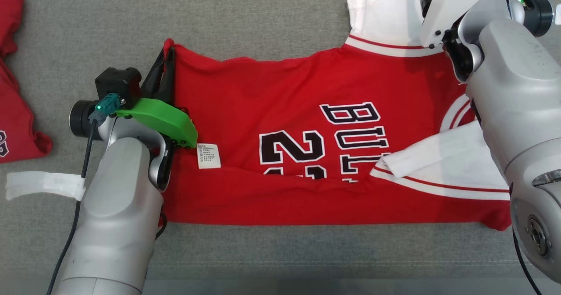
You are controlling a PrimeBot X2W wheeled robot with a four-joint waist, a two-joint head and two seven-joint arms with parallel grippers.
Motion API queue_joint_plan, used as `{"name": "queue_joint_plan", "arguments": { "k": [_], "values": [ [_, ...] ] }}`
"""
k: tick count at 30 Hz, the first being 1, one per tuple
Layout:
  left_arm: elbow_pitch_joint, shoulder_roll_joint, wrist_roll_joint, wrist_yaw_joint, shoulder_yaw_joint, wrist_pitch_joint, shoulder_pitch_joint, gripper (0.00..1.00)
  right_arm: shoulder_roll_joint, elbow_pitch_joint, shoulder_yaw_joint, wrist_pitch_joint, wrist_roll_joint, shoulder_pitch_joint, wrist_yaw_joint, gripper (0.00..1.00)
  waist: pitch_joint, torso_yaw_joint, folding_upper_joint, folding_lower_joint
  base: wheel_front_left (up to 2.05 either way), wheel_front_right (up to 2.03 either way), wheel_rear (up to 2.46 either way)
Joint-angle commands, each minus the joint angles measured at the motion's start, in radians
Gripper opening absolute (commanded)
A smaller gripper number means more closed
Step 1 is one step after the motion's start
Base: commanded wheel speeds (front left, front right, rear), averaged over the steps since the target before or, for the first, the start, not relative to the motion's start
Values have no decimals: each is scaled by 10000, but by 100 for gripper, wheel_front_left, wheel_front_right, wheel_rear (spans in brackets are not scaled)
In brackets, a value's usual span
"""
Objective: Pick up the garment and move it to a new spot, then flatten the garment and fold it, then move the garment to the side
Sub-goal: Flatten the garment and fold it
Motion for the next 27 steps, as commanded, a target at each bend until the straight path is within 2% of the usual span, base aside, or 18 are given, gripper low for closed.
{"name": "queue_joint_plan", "arguments": {
  "k": [1, 16, 17, 18, 19, 27],
  "values": [
    [-95, -51, -35, -13, -29, -3, -196, 0, -118, 49, -60, -95, -117, -126, -14, 100, 477, 479, 0, -2, 0, 0, 0],
    [-1019, -154, -8, -13, -529, -4, 145, 0, -516, 247, -1294, -10, -1406, -138, -14, 100, 894, 1106, 0, -2, 0, 0, 0],
    [-1043, -155, -29, -13, -543, -4, 165, 0, -523, 255, -1385, -41, -1539, -135, -14, 49, 906, 1119, 0, -2, 0, 0, 0],
    [-1069, -155, -54, -13, -560, -4, 181, 0, -529, 258, -1463, -54, -1678, -145, -14, 16, 920, 1129, 0, -2, 0, 0, 0],
    [-1100, -155, -80, -13, -581, -2, 187, 0, -513, 264, -1555, -143, -1799, -169, -14, 0, 946, 1133, 0, -2, 0, 0, 0],
    [-1047, -150, -115, 0, -368, -2, 304, 0, -272, 232, -2166, -880, -2441, -216, -14, 0, 795, 861, 0, -2, 0, 0, 0]
  ]
}}
